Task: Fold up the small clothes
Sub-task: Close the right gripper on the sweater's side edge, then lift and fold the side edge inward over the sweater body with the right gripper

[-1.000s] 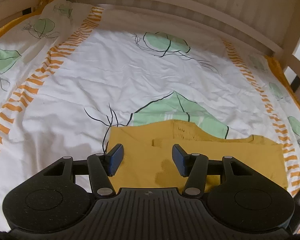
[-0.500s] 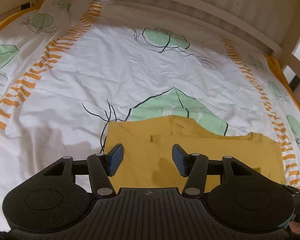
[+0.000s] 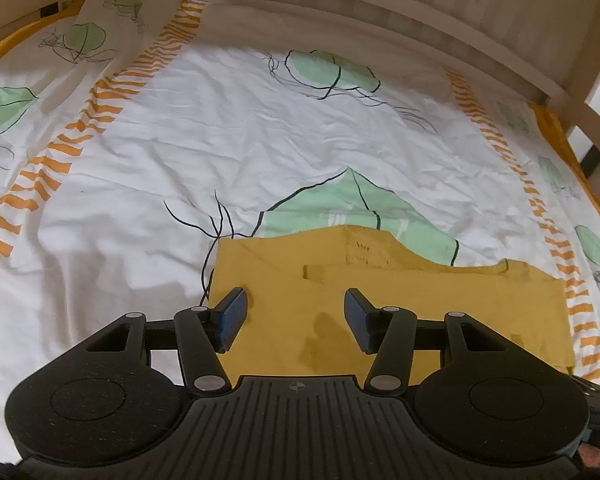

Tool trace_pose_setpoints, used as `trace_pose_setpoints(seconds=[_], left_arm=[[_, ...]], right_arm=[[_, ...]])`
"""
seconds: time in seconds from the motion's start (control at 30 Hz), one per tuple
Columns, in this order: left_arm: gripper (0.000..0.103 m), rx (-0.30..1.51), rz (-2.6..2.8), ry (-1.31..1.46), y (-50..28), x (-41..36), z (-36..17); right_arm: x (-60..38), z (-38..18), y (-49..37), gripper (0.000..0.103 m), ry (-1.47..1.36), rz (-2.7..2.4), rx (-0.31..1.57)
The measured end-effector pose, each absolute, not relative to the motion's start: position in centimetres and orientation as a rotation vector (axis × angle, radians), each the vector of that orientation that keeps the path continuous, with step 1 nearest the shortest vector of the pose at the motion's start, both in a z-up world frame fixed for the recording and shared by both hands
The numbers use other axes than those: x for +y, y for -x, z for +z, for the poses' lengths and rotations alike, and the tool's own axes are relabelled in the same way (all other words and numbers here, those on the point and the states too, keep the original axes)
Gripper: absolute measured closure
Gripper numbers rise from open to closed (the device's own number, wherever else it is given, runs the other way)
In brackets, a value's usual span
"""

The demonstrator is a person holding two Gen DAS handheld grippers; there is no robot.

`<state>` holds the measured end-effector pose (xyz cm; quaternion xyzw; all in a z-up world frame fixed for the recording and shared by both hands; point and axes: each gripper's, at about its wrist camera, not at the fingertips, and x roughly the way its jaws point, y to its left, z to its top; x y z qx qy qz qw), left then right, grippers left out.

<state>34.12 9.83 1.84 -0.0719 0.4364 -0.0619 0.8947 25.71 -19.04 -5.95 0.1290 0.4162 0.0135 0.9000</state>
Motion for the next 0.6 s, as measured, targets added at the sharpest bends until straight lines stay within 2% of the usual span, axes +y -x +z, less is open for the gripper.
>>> trace_pose_setpoints(seconds=[0.07, 0.13, 0.2, 0.27, 0.4, 0.6], left_arm=[[0.051, 0.906, -0.127, 0.151, -34.2, 9.9, 1.8], [0.051, 0.907, -0.122, 0.156, -34.2, 10.1, 1.8], [0.051, 0.908, -0.115, 0.161, -34.3, 10.4, 1.8], [0.051, 0.907, -0.105, 0.17, -34.3, 10.6, 1.8], [0.051, 0.905, -0.092, 0.188, -34.4, 11.2, 1.8], [0.051, 0.908, -0.078, 0.204, -34.6, 11.7, 1.5]], right_arm=[[-19.0, -6.1, -25.7, 0.035, -0.267, 0.037, 0.857], [-18.7, -6.1, -25.7, 0.044, -0.258, 0.052, 0.851], [-18.5, -6.0, -25.9, 0.074, -0.248, 0.054, 0.86], [-18.3, -5.9, -26.0, 0.093, -0.247, 0.065, 0.864], [-17.4, -4.2, -26.2, 0.094, -0.18, 0.107, 0.86], [-17.8, 2.0, -27.0, 0.094, -0.075, 0.139, 0.744]])
